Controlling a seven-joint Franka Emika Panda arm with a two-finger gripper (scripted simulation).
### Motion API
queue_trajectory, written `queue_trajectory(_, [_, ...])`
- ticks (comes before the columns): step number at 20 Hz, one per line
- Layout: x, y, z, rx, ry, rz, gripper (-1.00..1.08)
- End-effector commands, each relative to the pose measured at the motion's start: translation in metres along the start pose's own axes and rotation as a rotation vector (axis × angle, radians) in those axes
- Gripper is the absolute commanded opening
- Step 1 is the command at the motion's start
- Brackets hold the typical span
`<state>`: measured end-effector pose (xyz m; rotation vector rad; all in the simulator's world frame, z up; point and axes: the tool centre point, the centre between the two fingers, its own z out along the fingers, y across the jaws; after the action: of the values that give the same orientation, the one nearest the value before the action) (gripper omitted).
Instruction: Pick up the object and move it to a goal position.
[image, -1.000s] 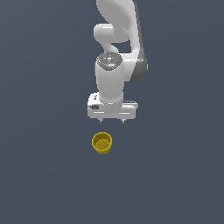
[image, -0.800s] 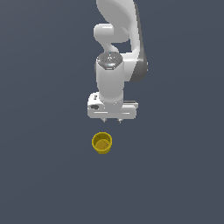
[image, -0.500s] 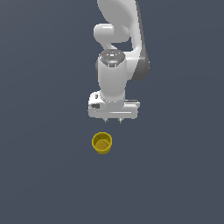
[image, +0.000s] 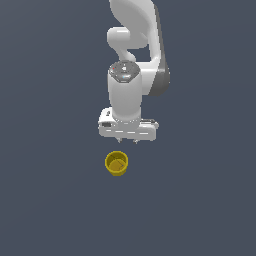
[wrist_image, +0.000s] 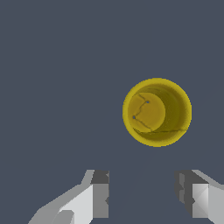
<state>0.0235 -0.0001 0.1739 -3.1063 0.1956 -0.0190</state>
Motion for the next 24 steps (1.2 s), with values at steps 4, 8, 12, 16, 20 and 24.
queue_trajectory(4, [0.015,0.005,0.006,0.012,-0.030,0.108,0.28])
queue_trajectory(8, [0.029,0.009,0.013,0.023,-0.062,0.215,0.28])
queue_trajectory(12, [0.043,0.014,0.021,0.034,-0.098,0.333,0.28])
queue_trajectory(16, [0.056,0.019,0.030,0.042,-0.136,0.448,0.28])
queue_trajectory(20, [0.067,0.023,0.038,0.048,-0.175,0.559,0.28])
queue_trajectory(24, [0.076,0.026,0.048,0.052,-0.216,0.667,0.28])
